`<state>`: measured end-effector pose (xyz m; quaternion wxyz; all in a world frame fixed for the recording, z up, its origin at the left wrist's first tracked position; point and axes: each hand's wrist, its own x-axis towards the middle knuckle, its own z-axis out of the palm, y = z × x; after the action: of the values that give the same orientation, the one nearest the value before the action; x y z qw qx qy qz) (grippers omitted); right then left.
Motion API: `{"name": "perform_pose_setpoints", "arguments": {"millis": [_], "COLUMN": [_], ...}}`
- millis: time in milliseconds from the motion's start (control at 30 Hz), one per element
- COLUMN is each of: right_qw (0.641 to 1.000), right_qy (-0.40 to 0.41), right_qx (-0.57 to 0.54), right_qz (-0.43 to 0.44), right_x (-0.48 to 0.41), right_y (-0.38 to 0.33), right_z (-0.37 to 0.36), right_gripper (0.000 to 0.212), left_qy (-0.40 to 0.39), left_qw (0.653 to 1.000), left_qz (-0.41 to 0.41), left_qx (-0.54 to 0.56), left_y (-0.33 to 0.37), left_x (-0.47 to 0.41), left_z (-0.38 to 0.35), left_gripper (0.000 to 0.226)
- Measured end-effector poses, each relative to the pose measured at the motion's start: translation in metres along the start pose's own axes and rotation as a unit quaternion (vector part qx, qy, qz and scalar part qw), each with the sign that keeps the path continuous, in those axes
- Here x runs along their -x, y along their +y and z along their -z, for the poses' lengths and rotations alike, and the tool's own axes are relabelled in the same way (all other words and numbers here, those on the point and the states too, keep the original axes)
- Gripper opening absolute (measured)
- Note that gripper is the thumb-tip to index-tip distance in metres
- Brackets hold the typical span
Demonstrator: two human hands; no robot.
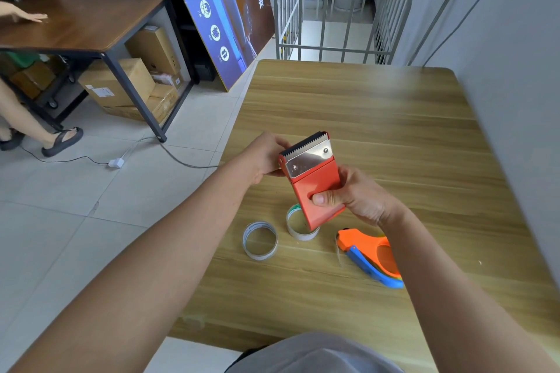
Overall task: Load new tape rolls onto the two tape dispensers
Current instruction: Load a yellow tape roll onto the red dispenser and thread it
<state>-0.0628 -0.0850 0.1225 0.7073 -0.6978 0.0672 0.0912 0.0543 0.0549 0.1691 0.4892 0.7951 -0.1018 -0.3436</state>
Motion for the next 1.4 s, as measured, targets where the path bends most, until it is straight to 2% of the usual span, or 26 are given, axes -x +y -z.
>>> {"name": "perform_pose_setpoints", "arguments": {"millis": [233,367,467,733,933,1133,1300,1400], "right_qw": [1.0,1.0,1.0,0.996,0.994,0.987,0.989,0.988], "right_qy": [-0.008,-0.009,-0.009,-0.024,-0.024,-0.051,-0.027,-0.02], "right_qx": [0.008,0.023,0.023,0.08,0.102,0.14,0.124,0.126], "right_qz": [0.002,-0.002,-0.003,-0.027,-0.036,-0.065,-0.082,-0.089], "right_x": [-0.001,-0.002,-0.002,-0.004,-0.002,-0.006,0.001,0.0], "right_y": [0.002,0.0,0.0,0.0,-0.005,-0.015,-0.006,-0.008], "right_z": [0.002,0.001,0.001,0.001,0.004,0.007,0.008,0.009], "right_gripper": [0.038,0.054,0.057,0.043,0.038,0.035,0.022,0.038], "left_qy": [-0.033,-0.052,-0.062,-0.026,-0.018,0.008,0.007,0.033], "left_qw": [0.997,0.995,0.995,0.994,0.999,0.998,0.997,0.997], "left_qz": [-0.039,-0.053,-0.057,-0.062,-0.051,-0.066,-0.071,-0.065], "left_qx": [-0.057,-0.059,-0.059,-0.084,-0.005,-0.007,0.015,0.016], "left_y": [-0.003,-0.002,0.0,0.001,0.002,0.011,0.016,0.013], "left_x": [-0.001,0.002,0.004,0.002,0.0,0.0,0.0,-0.001], "left_z": [0.001,0.006,0.008,0.01,0.017,0.021,0.036,0.039], "left_gripper": [0.031,0.022,0.02,0.02,0.023,0.021,0.022,0.022]}}
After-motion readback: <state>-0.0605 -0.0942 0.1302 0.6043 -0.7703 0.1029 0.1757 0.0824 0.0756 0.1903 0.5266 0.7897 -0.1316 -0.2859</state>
